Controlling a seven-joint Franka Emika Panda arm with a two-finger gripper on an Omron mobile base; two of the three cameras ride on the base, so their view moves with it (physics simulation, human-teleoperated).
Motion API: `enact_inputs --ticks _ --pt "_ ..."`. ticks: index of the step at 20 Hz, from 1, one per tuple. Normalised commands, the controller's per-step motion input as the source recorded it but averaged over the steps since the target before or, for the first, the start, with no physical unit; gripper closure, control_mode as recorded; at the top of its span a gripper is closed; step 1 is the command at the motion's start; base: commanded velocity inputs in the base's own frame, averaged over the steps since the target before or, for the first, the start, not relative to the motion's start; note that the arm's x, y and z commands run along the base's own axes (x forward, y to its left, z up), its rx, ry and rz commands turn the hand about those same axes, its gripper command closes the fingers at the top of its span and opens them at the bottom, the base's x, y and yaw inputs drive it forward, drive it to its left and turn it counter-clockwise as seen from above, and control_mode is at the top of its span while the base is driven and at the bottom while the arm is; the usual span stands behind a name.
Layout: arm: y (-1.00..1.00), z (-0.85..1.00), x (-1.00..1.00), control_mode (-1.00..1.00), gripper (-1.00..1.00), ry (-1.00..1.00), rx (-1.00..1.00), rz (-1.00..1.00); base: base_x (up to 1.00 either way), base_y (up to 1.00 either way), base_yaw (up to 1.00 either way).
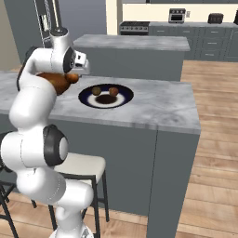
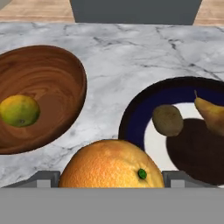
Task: Take the fruits from the plate on the dining counter and place two fruits in each bowl.
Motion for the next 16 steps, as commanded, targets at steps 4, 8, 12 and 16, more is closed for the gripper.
enact_inputs --ticks 4,8,12,16 --pt "0.74 0.07 -0.05 -1.00 1.00 -0.09 0.04 0.04 0.00 0.00 0.00" --pt "0.79 0.02 0.10 -1.00 1.00 -0.08 0.03 0.01 0.00 0.00 0.00" --pt "0.52 0.26 0.14 -1.00 1.00 -0.03 0.05 0.00 0.00 0.00 0.00" --pt "0.40 0.14 0.20 -1.00 1.00 0.00 0.02 0.00 0.00 0.00 0.00"
